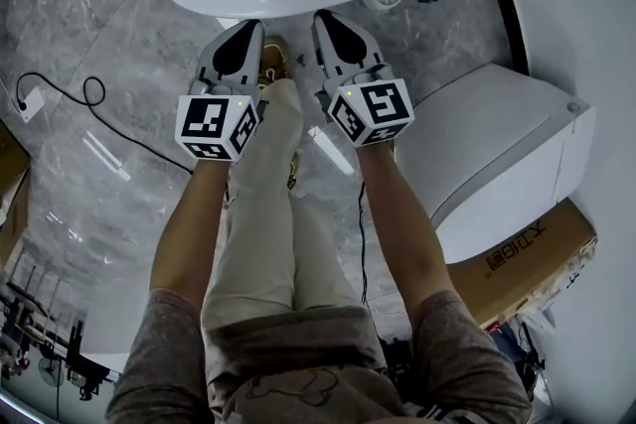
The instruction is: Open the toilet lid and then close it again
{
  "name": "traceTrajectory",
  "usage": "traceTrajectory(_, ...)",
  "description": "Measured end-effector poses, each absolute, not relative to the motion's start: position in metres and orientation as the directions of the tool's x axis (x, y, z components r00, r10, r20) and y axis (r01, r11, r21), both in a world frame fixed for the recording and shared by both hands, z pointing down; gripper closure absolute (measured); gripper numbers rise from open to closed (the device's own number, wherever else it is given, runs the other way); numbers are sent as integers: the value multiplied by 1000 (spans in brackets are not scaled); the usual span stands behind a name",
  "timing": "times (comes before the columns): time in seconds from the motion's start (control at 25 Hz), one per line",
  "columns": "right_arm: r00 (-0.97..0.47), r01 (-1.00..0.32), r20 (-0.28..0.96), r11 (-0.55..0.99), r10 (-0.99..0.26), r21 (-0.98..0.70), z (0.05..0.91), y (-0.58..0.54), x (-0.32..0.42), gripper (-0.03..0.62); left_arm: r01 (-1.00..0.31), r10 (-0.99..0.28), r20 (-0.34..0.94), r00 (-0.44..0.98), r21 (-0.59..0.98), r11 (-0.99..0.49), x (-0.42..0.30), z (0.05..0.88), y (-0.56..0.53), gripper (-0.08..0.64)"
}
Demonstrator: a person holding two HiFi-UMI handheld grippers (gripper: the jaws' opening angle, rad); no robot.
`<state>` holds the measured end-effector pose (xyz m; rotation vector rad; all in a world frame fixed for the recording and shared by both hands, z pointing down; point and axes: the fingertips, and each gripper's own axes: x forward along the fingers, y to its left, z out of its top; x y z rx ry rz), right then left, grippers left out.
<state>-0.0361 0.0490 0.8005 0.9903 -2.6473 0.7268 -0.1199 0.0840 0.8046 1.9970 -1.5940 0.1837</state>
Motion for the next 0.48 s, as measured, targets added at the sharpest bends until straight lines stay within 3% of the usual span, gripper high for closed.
traceTrajectory(0.48,-741,-671,337,641,-580,-373,781,42,-33,565,-925,-864,411,290,354,-142,-116,779,79,551)
